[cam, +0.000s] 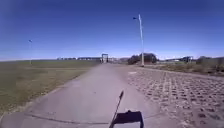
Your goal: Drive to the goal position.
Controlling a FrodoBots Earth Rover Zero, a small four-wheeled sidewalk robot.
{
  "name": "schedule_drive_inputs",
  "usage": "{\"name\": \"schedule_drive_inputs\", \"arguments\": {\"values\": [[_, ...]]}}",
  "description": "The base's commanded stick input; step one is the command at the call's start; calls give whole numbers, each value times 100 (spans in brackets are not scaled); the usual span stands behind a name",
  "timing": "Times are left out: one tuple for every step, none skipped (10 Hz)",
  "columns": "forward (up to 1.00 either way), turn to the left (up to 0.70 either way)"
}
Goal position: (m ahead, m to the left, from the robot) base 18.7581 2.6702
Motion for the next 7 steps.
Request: {"name": "schedule_drive_inputs", "arguments": {"values": [[100, 0], [100, 0], [100, 0], [100, 0], [100, 0], [100, 0], [100, 0]]}}
